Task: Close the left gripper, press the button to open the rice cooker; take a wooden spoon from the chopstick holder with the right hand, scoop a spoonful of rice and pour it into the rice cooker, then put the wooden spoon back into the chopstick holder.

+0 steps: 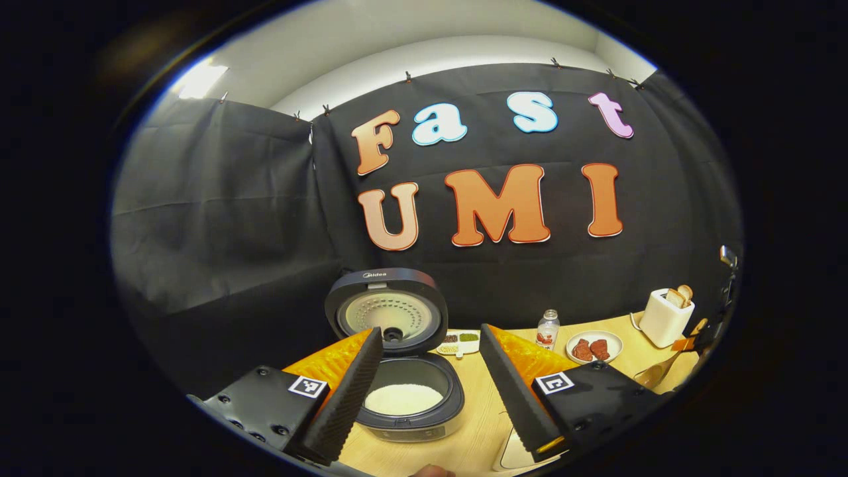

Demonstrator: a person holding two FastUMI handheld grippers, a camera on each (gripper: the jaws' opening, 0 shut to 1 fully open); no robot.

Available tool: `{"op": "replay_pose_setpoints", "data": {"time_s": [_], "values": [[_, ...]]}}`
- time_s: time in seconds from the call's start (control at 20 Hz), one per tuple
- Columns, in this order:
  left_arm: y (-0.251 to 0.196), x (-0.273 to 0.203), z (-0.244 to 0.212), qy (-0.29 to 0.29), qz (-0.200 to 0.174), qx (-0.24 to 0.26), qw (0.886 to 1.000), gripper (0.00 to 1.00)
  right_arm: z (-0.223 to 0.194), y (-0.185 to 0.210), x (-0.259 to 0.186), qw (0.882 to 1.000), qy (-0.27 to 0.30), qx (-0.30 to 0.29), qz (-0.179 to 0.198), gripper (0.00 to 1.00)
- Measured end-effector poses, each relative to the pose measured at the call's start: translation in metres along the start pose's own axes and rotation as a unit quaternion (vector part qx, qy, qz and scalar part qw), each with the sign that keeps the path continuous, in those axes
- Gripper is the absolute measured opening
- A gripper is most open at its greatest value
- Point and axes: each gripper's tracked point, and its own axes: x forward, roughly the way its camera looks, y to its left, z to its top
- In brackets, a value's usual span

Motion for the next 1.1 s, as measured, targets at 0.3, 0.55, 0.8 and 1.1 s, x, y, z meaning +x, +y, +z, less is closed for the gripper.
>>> {"op": "replay_pose_setpoints", "data": {"time_s": [0.3, 0.55, 0.8, 1.1], "values": [[0.022, 0.0, -0.011, -0.006, -0.013, -0.008, 1.0, 0.99, -0.004, 0.088, -0.052, 0.996, -0.007, -0.023, 0.086, 0.12], [0.041, 0.002, -0.024, 0.006, -0.015, -0.018, 1.0, 0.92, -0.056, 0.13, -0.068, 0.99, 0.034, -0.07, 0.114, 0.12], [0.063, 0.003, -0.031, 0.009, -0.007, -0.011, 1.0, 0.92, -0.101, 0.143, -0.06, 0.979, 0.038, -0.178, 0.089, 0.12], [0.08, 0.002, -0.039, 0.016, -0.001, -0.007, 1.0, 0.99, -0.133, 0.156, -0.047, 0.947, -0.005, -0.315, 0.052, 0.12]]}}
